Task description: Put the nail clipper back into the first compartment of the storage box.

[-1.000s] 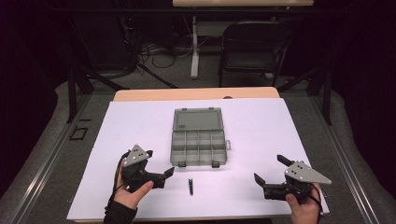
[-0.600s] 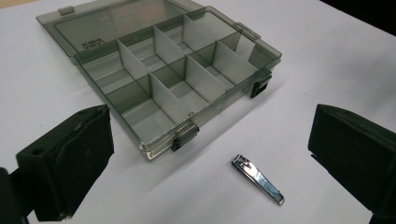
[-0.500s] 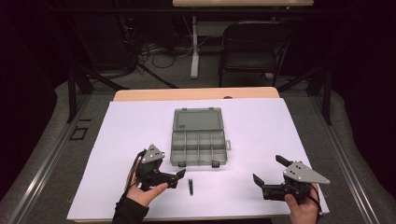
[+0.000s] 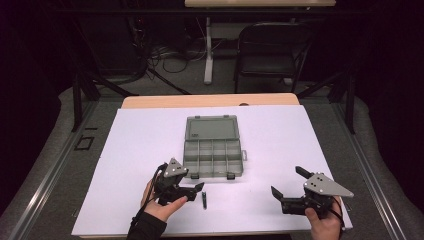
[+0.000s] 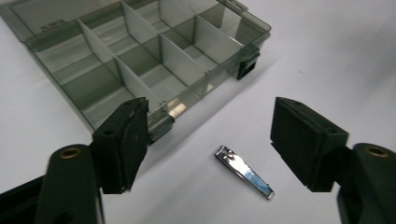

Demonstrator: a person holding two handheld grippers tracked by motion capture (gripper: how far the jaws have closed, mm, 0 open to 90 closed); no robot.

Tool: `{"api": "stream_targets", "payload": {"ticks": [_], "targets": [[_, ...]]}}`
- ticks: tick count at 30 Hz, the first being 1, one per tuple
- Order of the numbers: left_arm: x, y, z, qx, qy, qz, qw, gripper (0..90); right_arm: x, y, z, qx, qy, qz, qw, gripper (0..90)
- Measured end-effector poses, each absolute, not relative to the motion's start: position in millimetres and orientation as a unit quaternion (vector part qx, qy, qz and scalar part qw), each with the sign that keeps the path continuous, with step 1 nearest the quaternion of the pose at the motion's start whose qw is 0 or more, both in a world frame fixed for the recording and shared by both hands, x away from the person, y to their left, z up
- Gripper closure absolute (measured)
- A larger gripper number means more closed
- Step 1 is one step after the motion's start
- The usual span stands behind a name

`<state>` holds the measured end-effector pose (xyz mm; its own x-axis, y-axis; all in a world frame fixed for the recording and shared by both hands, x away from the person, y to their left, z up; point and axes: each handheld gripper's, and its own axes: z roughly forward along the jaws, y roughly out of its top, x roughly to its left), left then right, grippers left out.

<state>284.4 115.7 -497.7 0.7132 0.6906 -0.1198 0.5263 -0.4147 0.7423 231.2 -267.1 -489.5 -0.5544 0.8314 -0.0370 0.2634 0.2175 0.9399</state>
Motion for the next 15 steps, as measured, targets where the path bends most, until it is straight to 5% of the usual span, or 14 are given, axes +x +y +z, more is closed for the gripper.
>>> {"api": "stream_targets", "payload": {"ticks": [15], "targets": [[283.4,94.4,-518.6,0.842,0.381,0.085,0.371,40.3,232.7,-268.2,-492.1,0.378,0.73,0.496,0.28,1.7]]}}
